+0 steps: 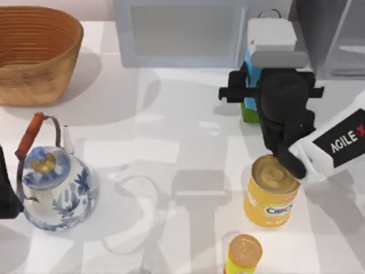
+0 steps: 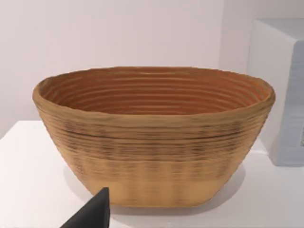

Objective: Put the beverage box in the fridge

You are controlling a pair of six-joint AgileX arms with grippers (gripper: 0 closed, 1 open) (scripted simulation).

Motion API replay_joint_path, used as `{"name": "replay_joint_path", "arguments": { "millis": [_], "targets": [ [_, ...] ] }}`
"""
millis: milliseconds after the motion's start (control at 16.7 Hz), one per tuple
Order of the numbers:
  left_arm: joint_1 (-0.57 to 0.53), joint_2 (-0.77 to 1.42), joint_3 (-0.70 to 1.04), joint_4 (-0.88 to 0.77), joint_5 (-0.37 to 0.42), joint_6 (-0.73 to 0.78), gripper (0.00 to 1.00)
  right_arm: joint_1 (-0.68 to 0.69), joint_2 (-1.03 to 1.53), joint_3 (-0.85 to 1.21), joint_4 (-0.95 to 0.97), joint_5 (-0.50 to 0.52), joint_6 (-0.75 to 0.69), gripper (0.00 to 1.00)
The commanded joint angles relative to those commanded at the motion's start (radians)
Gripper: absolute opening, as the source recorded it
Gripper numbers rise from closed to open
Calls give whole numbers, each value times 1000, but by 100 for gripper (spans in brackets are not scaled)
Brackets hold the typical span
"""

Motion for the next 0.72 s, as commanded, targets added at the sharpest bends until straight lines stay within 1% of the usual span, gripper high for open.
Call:
{"name": "replay_joint_path", "arguments": {
  "millis": [300, 360, 720],
  "targets": [
    [0, 0, 0, 0, 0, 0, 100, 0, 0, 0, 0, 0, 0, 2],
    [0, 0, 0, 0, 0, 0, 100, 0, 0, 0, 0, 0, 0, 0],
    [0, 0, 0, 0, 0, 0, 100, 0, 0, 0, 0, 0, 0, 0]
  ]
}}
